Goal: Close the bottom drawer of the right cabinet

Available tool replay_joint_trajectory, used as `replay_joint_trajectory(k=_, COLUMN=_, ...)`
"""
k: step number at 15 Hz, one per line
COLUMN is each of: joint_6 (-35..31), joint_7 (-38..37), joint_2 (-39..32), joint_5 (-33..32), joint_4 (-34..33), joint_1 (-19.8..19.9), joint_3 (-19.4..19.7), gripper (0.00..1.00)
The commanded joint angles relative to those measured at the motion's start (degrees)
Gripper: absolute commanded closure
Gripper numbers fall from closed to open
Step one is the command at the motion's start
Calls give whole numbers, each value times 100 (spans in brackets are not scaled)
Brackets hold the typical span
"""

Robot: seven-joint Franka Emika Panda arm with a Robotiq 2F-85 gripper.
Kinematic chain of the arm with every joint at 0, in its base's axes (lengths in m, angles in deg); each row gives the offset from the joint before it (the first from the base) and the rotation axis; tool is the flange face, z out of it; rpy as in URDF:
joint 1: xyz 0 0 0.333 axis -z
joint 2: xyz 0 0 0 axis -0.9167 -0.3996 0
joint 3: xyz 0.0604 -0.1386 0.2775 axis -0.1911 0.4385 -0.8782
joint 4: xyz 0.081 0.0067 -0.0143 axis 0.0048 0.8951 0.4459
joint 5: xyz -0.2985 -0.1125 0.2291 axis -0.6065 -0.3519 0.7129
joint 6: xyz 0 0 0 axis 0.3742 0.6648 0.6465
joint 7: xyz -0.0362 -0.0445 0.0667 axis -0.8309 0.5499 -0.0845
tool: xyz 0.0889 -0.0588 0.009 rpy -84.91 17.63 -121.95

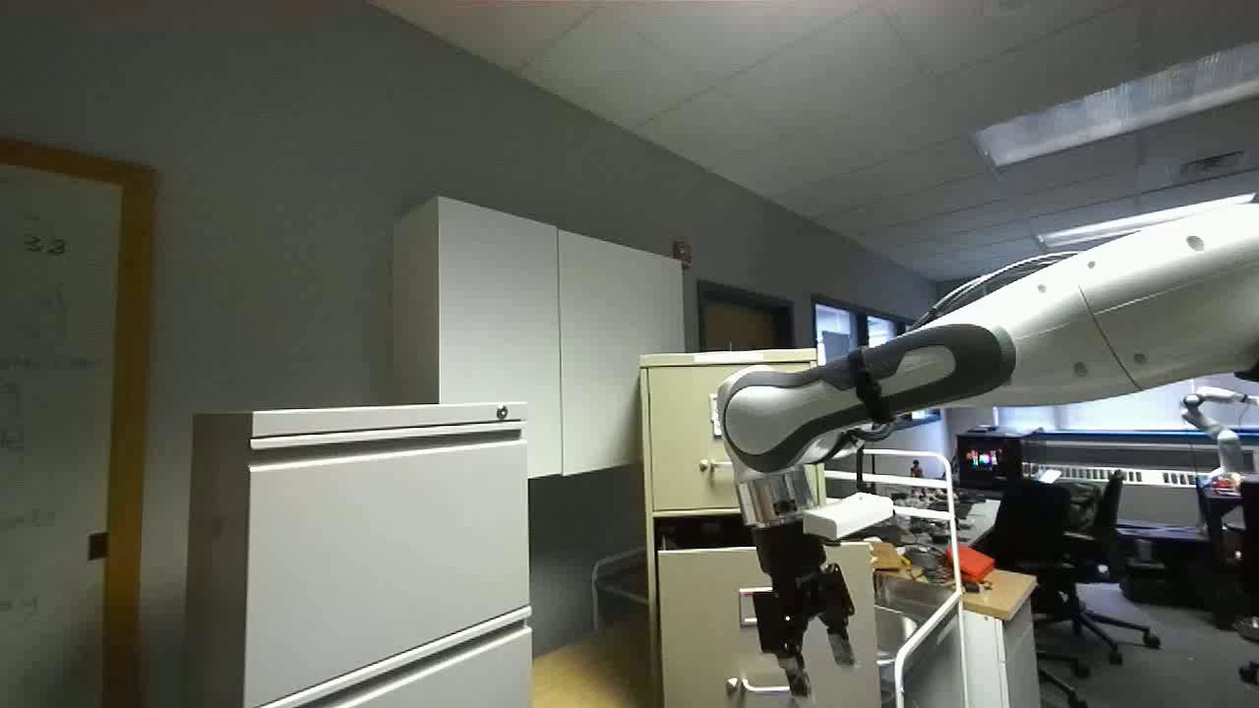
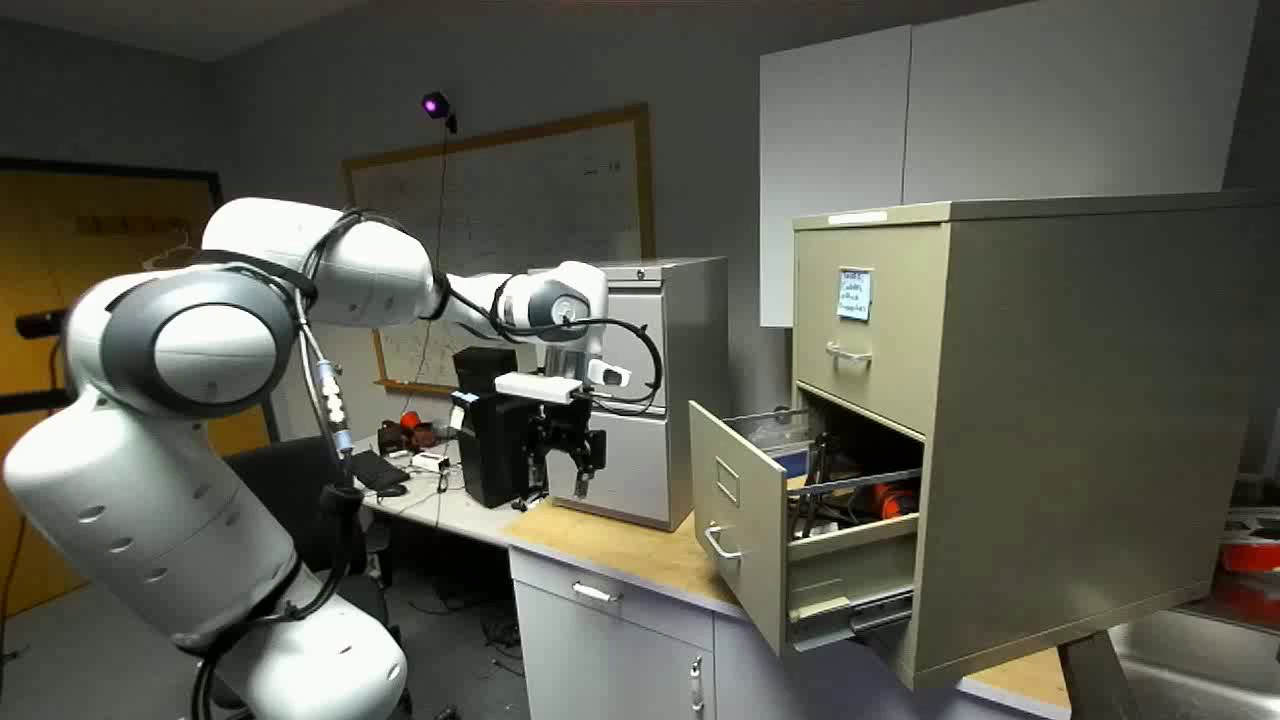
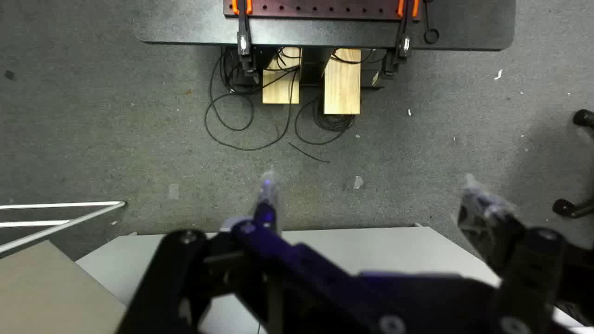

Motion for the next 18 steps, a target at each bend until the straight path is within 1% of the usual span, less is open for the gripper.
replay_joint_trajectory(k=1, joint_6=0, joint_7=7, joint_2=-6, joint_5=8, joint_4=-12, joint_1=28, joint_3=-25, gripper=0)
replay_joint_trajectory(k=14, joint_6=-1, joint_7=7, joint_2=-3, joint_5=8, joint_4=-20, joint_1=28, joint_3=-25, gripper=0)
replay_joint_trajectory(k=18, joint_6=-132, joint_7=-148, joint_2=-181, joint_5=-194, joint_4=-123, joint_1=32, joint_3=-107, gripper=0)
